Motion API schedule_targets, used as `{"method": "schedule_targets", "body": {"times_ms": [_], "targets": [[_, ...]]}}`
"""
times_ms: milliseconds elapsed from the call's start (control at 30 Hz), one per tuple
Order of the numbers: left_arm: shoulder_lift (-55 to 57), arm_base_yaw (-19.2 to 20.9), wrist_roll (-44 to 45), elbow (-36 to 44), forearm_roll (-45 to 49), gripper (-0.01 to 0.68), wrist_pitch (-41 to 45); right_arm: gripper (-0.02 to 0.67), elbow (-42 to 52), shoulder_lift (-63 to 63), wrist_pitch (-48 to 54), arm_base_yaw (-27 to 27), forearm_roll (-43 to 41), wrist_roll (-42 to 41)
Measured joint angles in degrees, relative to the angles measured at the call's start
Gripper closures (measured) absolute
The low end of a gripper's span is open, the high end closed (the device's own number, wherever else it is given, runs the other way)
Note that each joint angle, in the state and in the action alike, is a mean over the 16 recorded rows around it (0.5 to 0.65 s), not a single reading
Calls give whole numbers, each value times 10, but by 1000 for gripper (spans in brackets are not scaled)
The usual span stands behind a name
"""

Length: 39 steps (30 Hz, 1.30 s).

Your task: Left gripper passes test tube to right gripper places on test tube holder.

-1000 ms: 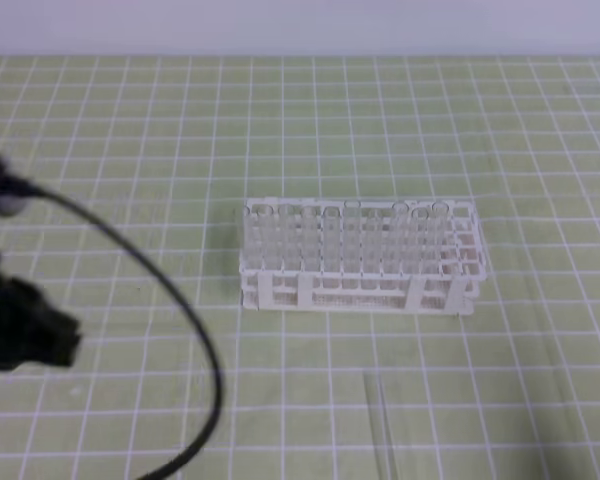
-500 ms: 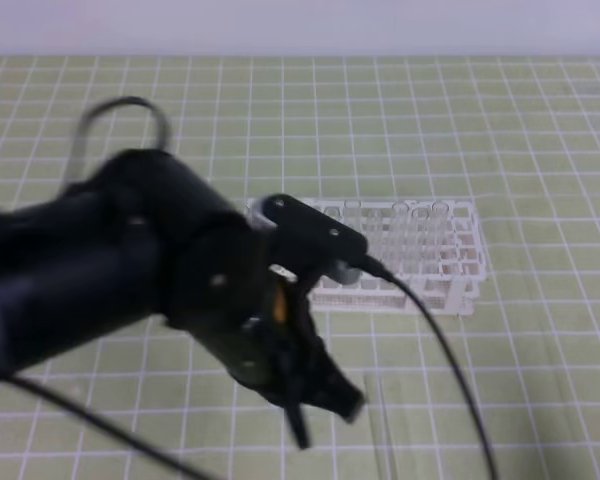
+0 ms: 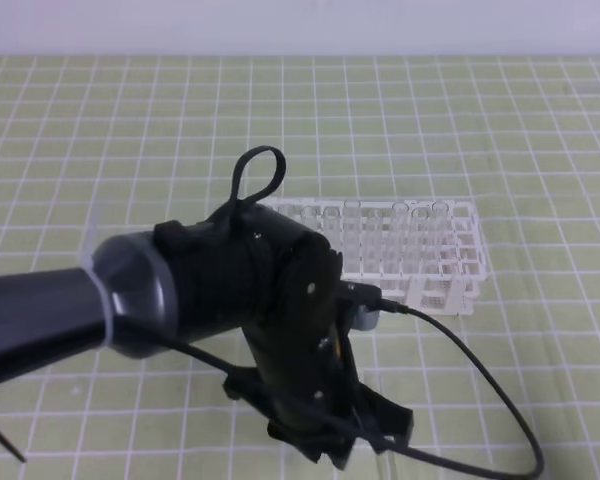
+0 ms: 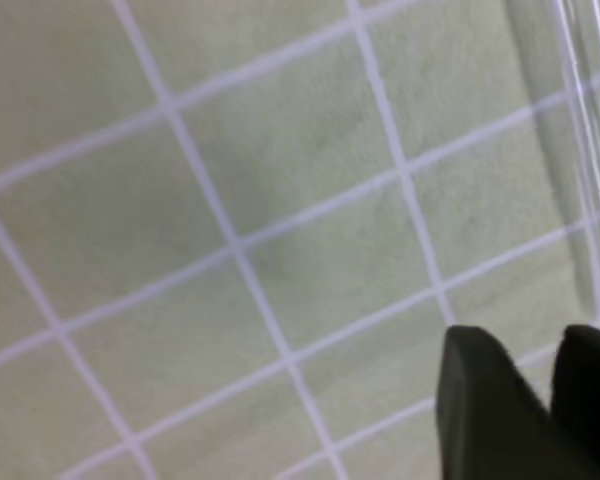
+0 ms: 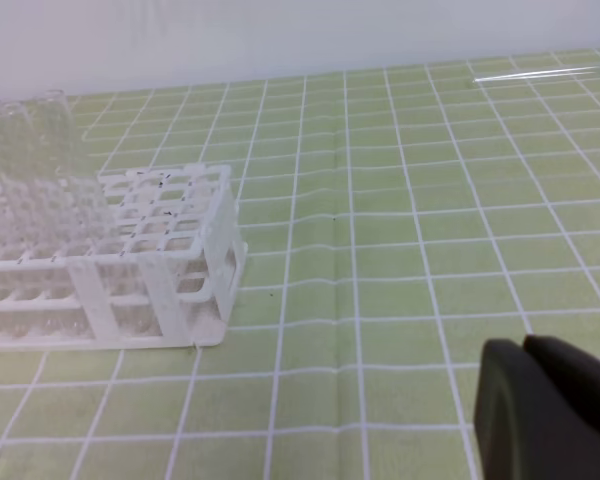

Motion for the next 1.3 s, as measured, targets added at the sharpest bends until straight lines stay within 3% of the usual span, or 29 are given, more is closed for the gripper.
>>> {"method": "schedule_targets", "body": {"times_ms": [533,933,1300], "targets": [[48,-41,-27,-33,-40,636,-23,651,0,0,0,0,0,0],[122,-61,-64,-109,-24,636,31,651,0,0,1,0,0,0],[150,-74,-111,-122,-14,636,41,651,0,0,2,0,0,0]]}}
